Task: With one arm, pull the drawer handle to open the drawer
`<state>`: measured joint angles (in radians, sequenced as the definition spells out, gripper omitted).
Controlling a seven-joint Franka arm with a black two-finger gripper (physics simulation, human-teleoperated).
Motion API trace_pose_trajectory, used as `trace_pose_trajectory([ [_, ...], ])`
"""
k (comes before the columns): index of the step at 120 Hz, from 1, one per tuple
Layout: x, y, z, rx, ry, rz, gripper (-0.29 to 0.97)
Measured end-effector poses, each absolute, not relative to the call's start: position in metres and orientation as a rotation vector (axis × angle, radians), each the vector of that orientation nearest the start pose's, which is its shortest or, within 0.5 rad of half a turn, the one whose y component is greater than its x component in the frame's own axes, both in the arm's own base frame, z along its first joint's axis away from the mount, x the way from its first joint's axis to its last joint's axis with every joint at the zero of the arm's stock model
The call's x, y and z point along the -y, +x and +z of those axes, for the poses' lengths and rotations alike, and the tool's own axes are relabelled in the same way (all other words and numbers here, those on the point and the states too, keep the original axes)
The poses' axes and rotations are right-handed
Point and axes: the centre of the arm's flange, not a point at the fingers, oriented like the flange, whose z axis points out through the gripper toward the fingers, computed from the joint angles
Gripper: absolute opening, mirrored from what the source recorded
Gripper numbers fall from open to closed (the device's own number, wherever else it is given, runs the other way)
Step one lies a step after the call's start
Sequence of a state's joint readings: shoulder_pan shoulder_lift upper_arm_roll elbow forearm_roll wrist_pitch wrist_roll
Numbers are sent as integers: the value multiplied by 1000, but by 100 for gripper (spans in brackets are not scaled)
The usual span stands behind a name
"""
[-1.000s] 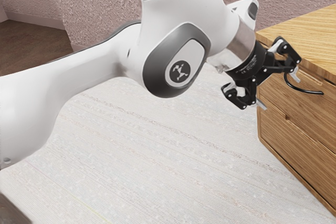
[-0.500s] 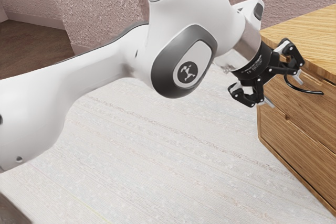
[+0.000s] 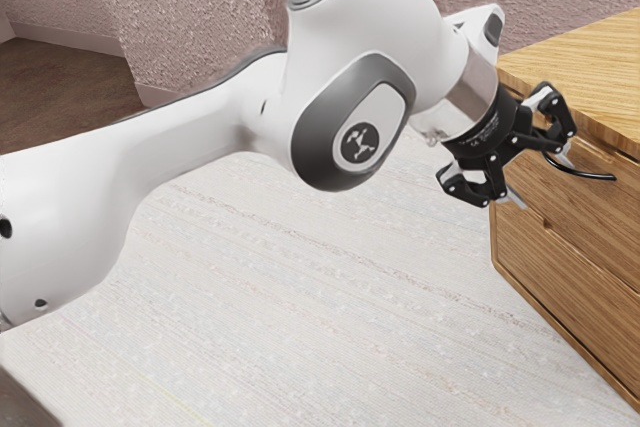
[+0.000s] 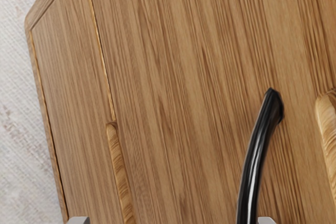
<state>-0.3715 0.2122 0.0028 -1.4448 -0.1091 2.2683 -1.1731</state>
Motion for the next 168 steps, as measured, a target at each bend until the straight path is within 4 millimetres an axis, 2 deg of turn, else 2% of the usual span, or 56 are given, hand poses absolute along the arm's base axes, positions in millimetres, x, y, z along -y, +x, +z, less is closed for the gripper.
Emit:
trace_pose_trajectory([
  [25, 244, 625, 633, 1472, -3254, -664, 34],
  [56, 240, 615, 631, 1485, -3246, -642, 34],
  [168, 203, 548, 630, 1600, -3174, -556, 34],
])
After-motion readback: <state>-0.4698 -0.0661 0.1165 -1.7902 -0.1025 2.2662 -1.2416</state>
